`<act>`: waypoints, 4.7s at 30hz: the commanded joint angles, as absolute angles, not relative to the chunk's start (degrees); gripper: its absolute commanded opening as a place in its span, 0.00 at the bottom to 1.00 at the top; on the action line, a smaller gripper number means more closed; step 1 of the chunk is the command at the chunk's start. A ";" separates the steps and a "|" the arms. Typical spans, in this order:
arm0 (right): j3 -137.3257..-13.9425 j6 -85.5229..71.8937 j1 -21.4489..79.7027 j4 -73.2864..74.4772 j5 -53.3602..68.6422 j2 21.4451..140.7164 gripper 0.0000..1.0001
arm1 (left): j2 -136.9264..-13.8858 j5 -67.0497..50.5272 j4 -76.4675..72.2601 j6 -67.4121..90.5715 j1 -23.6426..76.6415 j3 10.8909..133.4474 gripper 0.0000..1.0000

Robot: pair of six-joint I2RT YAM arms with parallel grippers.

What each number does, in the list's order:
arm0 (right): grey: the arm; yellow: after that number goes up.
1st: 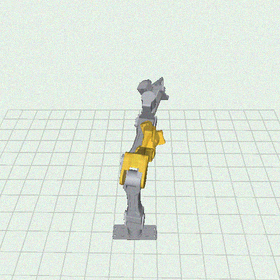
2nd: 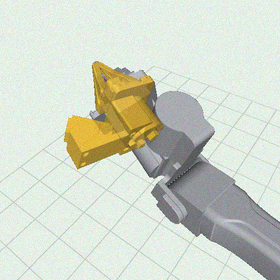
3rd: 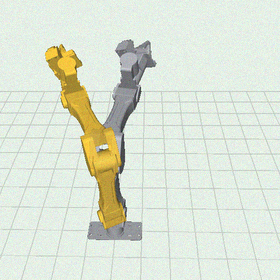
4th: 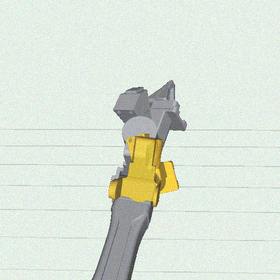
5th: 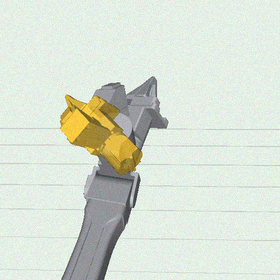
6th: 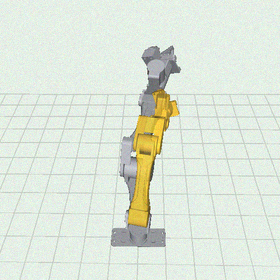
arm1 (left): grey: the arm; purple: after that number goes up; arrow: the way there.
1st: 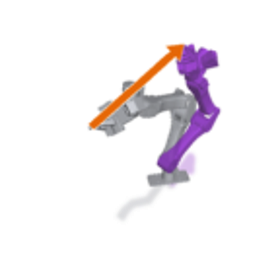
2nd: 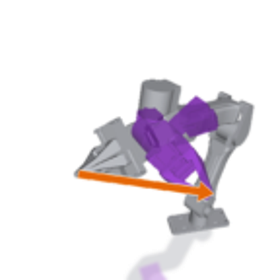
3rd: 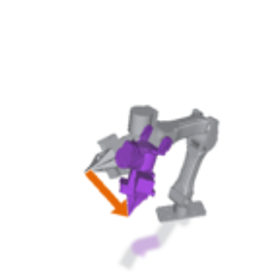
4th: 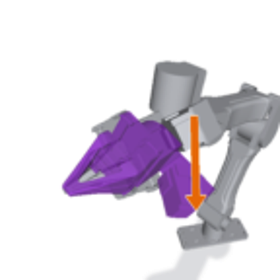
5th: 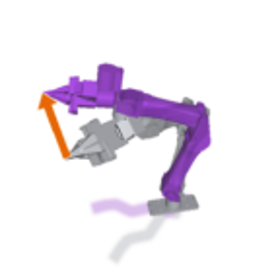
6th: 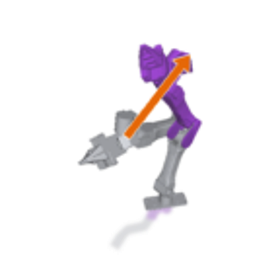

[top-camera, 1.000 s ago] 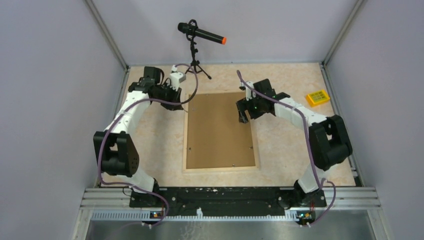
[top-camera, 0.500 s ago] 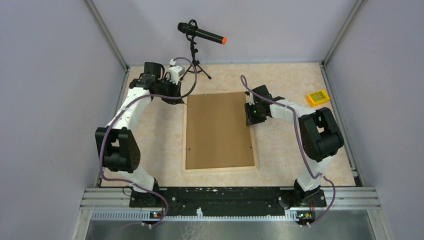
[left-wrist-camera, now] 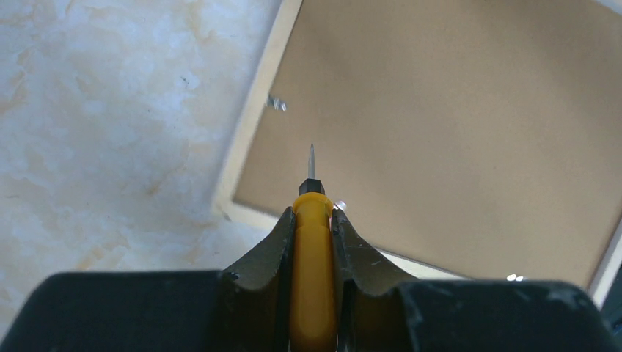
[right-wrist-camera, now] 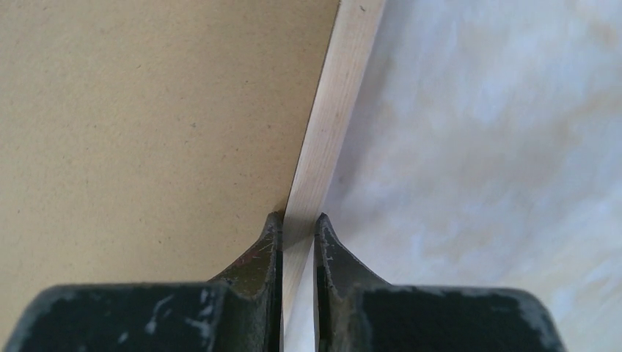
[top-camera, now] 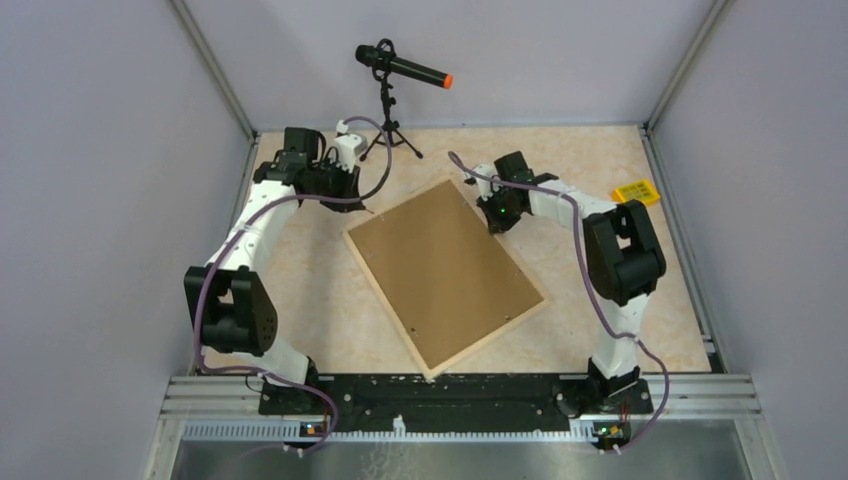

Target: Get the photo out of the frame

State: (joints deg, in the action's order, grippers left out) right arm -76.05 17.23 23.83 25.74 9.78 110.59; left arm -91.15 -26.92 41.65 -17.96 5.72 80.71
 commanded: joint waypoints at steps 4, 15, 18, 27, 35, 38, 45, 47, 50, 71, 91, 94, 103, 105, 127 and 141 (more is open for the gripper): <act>-93.56 44.71 24.42 37.02 20.35 120.53 0.00 | -87.80 -26.40 42.57 -17.58 5.10 79.30 0.00; -121.23 50.99 26.60 49.48 26.05 135.14 0.07 | -84.09 -29.69 53.76 -41.95 5.84 73.29 0.00; -122.07 47.10 26.56 49.01 25.42 135.00 0.29 | -82.01 -27.22 52.67 -46.14 7.38 70.02 0.00; -120.78 35.36 25.95 47.32 21.45 134.30 0.60 | -82.23 -15.51 44.87 -44.64 13.69 67.91 0.00; -119.44 30.27 25.16 45.80 17.41 136.76 0.56 | -85.53 -9.37 43.16 -43.70 17.32 67.84 0.00; -118.53 29.36 25.15 45.43 16.69 137.28 0.52 | -86.84 -8.49 42.96 -43.26 18.13 67.29 0.00; -117.46 28.83 25.14 44.40 15.17 137.80 0.47 | -88.19 -7.94 43.13 -42.98 19.34 67.36 0.00; -117.28 28.98 25.14 44.26 14.93 138.02 0.47 | -88.35 -7.56 43.26 -43.15 19.73 67.03 0.00; -117.27 29.18 25.13 43.91 14.15 138.37 0.46 | -88.87 -5.92 43.32 -43.28 19.94 66.42 0.00; -117.61 27.31 25.05 41.84 7.67 140.39 0.06 | -87.84 -5.08 55.63 -46.07 25.00 64.02 0.00; -115.20 23.54 25.12 40.87 6.66 140.02 0.00 | -88.54 -17.18 54.29 -33.65 25.56 59.94 0.00; -114.76 23.36 25.18 40.84 6.91 139.64 0.00 | -87.34 -18.71 51.49 -30.24 24.70 57.78 0.00; -112.18 23.57 25.66 40.26 7.95 138.22 0.00 | -85.08 -27.11 45.42 -25.05 23.20 57.62 0.00; -112.24 23.53 25.75 40.25 8.00 138.12 0.00 | -84.46 -29.90 44.84 -24.66 23.25 57.76 0.00; -118.09 30.33 26.54 48.20 28.35 138.65 0.11 | -85.34 -27.52 35.76 -11.84 8.92 71.63 0.00; -122.70 21.21 25.95 47.07 35.63 137.42 0.51 | -95.27 -21.57 22.35 -7.44 16.88 77.14 0.00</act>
